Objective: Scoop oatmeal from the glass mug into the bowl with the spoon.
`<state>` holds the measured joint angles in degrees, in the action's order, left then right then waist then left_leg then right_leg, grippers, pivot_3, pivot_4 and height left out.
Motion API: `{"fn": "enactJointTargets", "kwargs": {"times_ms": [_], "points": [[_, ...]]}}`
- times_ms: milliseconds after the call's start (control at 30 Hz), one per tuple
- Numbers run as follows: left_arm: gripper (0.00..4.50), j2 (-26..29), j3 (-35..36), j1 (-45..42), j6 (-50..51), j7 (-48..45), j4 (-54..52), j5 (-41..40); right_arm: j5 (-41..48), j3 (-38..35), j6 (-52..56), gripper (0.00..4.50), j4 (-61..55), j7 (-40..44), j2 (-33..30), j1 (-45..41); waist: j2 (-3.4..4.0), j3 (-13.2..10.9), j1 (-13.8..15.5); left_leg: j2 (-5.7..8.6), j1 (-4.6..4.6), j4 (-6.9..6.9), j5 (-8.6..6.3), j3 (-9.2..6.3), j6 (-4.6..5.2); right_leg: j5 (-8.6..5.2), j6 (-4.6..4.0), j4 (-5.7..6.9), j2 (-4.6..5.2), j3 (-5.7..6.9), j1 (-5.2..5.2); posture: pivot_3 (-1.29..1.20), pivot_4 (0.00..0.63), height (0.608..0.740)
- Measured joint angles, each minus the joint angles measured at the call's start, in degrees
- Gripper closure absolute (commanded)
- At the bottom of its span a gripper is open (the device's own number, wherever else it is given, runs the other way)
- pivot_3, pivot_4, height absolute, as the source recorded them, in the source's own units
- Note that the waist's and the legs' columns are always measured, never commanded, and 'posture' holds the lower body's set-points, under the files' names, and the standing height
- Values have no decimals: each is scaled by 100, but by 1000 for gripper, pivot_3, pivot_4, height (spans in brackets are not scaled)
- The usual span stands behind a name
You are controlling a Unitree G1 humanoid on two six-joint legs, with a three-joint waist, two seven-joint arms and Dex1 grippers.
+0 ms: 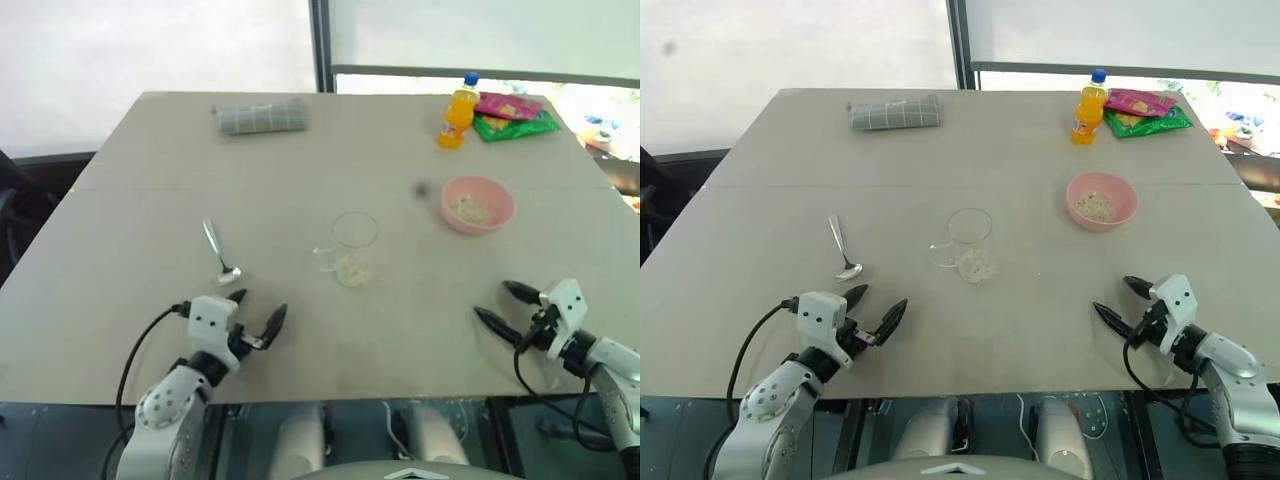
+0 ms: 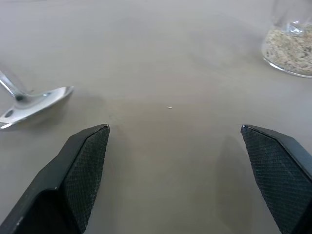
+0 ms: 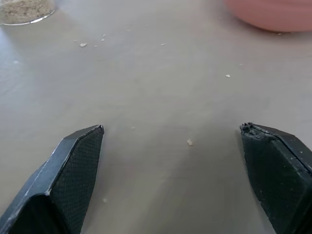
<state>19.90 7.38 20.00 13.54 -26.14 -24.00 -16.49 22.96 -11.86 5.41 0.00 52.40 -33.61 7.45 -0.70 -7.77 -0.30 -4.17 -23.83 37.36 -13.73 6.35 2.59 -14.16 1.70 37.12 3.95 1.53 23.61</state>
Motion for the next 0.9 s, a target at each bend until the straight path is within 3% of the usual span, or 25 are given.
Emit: {"fn": "enactJointTargets", "kwargs": {"times_ms": [100, 367, 600, 900], "points": [[43, -9, 49, -157, 589, 188, -357, -299, 265, 22, 443, 0, -431, 171, -215, 25, -3, -32, 9, -1, -6, -2, 6, -4, 10, 0, 0, -3, -1, 3, 2, 0, 150, 740], [43, 24, 654, -1771, 2412, 1528, -933, -625, 1120, 16, 1593, 0, -1602, 577, -944, -577, -31, -71, 30, 2, -9, -2, 16, -11, 27, 2, 1, -3, -30, 3, -6, 0, 150, 740], [43, -171, 1231, -3175, 4132, 2854, -777, -537, 1241, 112, 1977, 0, -1951, 402, -923, -1258, -68, -92, 105, 9, -15, -2, 17, -20, 24, 14, 22, -4, -48, 7, -6, 0, 150, 740], [43, -5, 1409, -3582, 5635, 3247, -124, -201, 1242, 200, 2049, 0, -2104, 220, -839, -1322, -74, -96, 104, 10, -15, 2, 18, -19, 22, 15, 24, -3, -49, 7, -9, 0, 150, 740]]}}
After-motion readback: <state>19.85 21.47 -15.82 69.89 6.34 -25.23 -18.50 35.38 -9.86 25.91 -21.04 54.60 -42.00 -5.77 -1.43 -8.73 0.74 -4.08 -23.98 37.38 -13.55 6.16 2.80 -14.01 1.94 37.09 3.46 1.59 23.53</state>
